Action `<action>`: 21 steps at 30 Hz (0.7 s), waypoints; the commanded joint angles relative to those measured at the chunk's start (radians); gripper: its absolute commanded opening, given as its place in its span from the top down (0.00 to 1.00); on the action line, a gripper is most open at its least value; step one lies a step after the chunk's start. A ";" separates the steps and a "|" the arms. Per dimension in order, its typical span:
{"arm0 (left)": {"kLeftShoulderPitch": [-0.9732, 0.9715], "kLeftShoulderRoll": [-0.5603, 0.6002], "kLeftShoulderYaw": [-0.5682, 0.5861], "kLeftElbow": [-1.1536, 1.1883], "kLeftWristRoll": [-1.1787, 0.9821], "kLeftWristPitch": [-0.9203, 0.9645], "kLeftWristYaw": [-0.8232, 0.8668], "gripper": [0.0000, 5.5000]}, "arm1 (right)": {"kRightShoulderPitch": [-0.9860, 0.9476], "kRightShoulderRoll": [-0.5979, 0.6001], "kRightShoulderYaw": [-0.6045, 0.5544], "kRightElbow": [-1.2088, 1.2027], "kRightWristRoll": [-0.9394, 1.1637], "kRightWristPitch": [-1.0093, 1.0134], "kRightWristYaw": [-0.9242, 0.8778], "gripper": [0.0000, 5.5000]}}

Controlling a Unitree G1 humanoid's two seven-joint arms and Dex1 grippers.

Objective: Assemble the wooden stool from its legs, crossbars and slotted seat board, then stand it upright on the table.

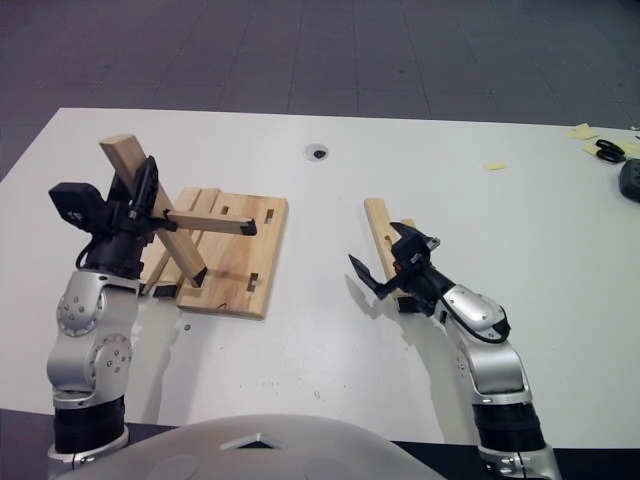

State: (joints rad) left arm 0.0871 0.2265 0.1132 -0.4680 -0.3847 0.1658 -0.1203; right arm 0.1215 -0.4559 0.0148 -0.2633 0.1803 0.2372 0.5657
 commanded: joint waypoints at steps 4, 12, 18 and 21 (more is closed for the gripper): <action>-0.075 0.063 -0.050 0.115 0.000 0.099 -0.108 0.81 | -0.046 -0.009 0.008 0.024 -0.009 0.005 0.010 0.02; -0.328 0.060 -0.147 0.259 0.007 0.091 -0.244 0.81 | -0.081 0.002 0.029 0.058 -0.020 -0.007 0.011 0.02; -0.529 0.057 -0.137 0.354 -0.018 0.105 -0.293 0.81 | -0.114 0.018 0.018 0.066 0.022 0.008 0.020 0.02; -0.597 0.053 -0.098 0.380 -0.040 0.125 -0.290 0.81 | -0.115 0.044 -0.006 0.013 0.143 0.090 0.048 0.02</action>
State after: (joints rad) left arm -0.4375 0.2759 -0.0244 -0.0938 -0.4127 0.2832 -0.4133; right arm 0.0149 -0.4271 0.0276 -0.2071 0.2507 0.2714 0.5932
